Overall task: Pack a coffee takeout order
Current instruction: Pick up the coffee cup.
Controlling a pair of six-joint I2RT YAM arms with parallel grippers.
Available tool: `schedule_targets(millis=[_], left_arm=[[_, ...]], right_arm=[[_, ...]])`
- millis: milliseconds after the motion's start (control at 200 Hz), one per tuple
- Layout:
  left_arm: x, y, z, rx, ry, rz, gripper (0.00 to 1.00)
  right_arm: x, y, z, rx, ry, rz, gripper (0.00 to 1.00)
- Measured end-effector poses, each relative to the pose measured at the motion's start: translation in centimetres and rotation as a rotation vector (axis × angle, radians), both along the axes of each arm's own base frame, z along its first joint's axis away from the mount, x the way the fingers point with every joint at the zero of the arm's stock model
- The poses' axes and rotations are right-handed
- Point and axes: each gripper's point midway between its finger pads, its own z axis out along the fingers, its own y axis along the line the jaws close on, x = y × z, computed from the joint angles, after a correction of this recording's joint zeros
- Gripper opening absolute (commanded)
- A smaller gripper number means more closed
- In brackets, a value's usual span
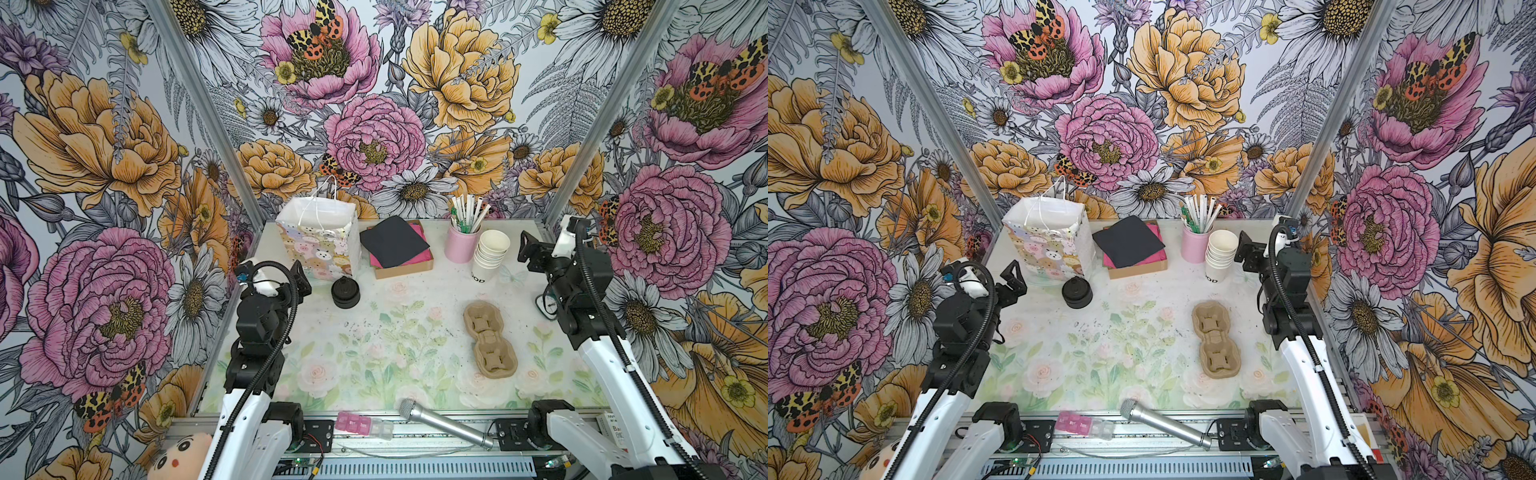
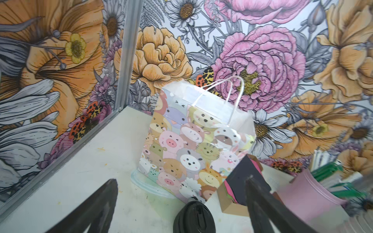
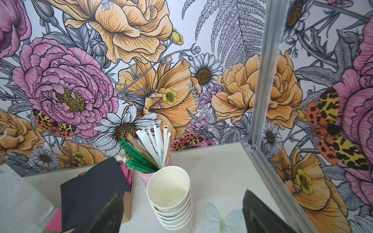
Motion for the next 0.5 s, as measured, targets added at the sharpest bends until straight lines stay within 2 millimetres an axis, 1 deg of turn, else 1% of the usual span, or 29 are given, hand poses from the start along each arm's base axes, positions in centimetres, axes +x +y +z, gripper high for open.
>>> schedule_targets(millis=[90, 200, 275, 340, 420, 500], left_arm=[[-0.4, -3.1, 0.5, -0.013, 0.018, -0.151, 0.99], [-0.7, -7.0, 0.3, -0.014, 0.055, -0.321, 0.99], [-0.8, -9.8, -0.2, 0.001, 0.092, -0.427, 0.99], [-0.9, -11.9, -0.7, 0.018, 0.123, -0.500, 0.99], [-0.8, -14.1, -1.5, 0.043, 0.163, -0.571, 0.99], [-0.8, -15.8, -2.4, 0.061, 0.196, -0.621, 0.99]], right_arm=[[0.9, 0.6, -0.4, 0.038, 0.071, 0.026, 0.84], [2.6, 1.2, -1.8, 0.078, 0.179, 0.051, 0.76], [3.9, 1.5, -3.1, 0.107, 0.258, 0.056, 0.70], [4.9, 1.6, -4.3, 0.124, 0.324, 0.057, 0.61], [6.1, 1.4, -5.8, 0.153, 0.397, 0.044, 0.55], [7.2, 0.9, -7.4, 0.178, 0.465, 0.029, 0.50]])
